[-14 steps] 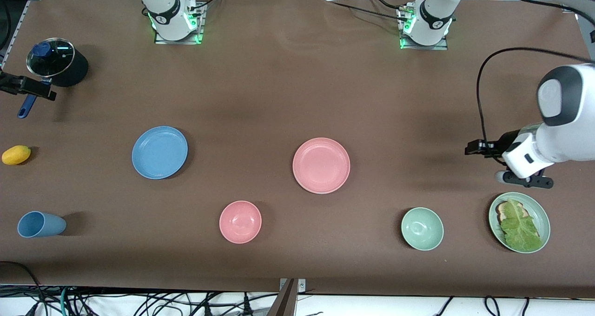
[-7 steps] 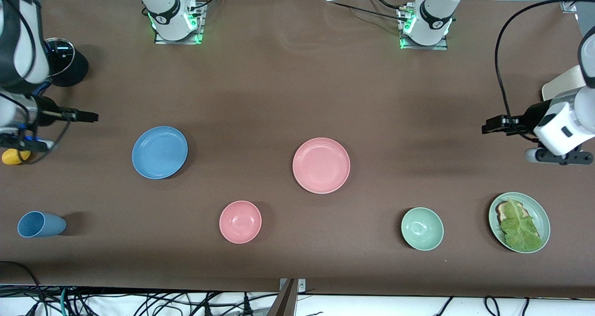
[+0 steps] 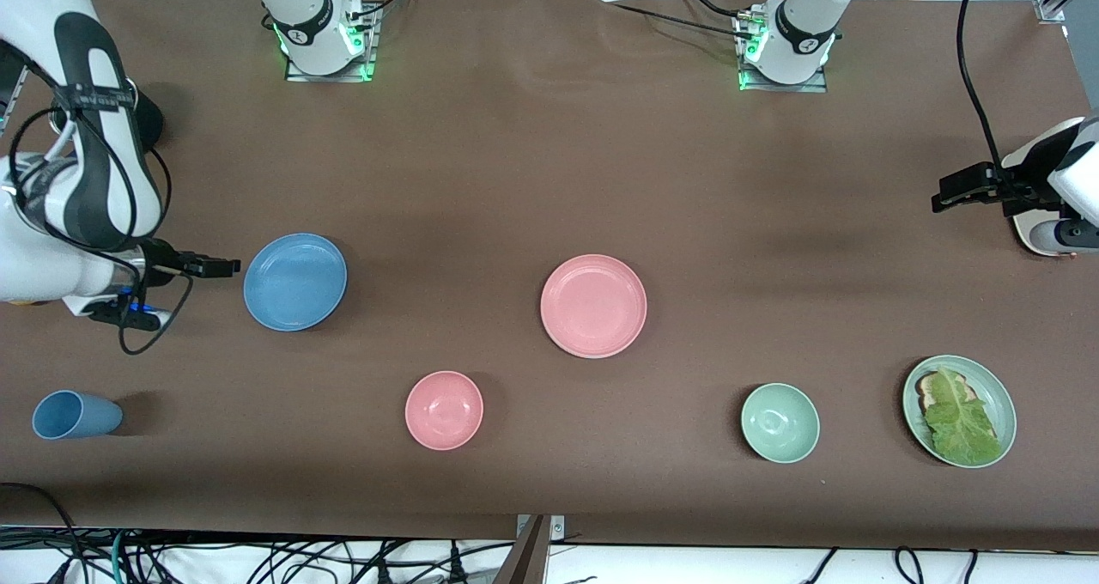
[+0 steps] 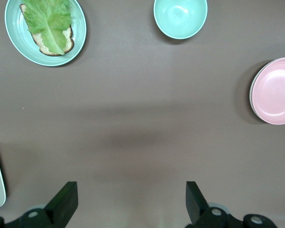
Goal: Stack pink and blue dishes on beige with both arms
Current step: 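Reach the right gripper to the blue plate rim and grasp it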
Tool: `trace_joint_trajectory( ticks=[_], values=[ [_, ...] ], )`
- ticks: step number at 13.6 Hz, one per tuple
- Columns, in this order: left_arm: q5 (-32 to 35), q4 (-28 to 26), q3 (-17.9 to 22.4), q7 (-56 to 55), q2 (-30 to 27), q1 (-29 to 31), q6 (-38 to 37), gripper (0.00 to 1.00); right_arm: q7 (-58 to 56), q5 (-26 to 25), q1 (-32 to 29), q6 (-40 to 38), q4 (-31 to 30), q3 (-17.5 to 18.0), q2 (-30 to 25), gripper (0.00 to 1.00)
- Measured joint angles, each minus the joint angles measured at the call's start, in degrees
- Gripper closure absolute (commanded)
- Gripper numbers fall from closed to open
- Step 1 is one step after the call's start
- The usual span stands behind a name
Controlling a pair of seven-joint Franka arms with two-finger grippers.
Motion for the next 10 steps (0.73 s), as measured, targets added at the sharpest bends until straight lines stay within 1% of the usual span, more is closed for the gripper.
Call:
trace_joint_trajectory(
  ticks=[2,3,5,8,9,10],
  values=[
    [0.00,0.00,0.01,0.00,-0.44,0.08,-1.18,0.00,-2.03,2.96,-0.17,3.21,0.00,-0.04,3.12,0.01],
    [0.00,0.00,0.01,0.00,-0.73,0.08,-1.82,0.00,-2.88,4.23,-0.32,4.26,0.02,-0.10,4.65,0.03],
    [0.00,-0.05,0.01,0.00,-1.25,0.09,-4.25,0.00,-4.40,6.38,-1.02,5.26,0.05,-0.17,7.09,0.14],
    [0.00,-0.56,0.00,0.00,-1.43,0.08,-6.39,0.00,-6.30,7.20,-2.68,5.43,0.07,-0.21,8.70,0.32],
    [0.00,-0.71,0.00,0.00,-1.43,0.09,-6.52,0.00,-6.73,7.21,-3.01,5.43,0.07,-0.21,8.92,0.39],
    [0.00,-0.72,0.00,0.00,-1.44,0.09,-6.52,0.00,-7.08,7.38,-3.30,5.43,0.07,-0.21,9.12,0.52]
  ],
)
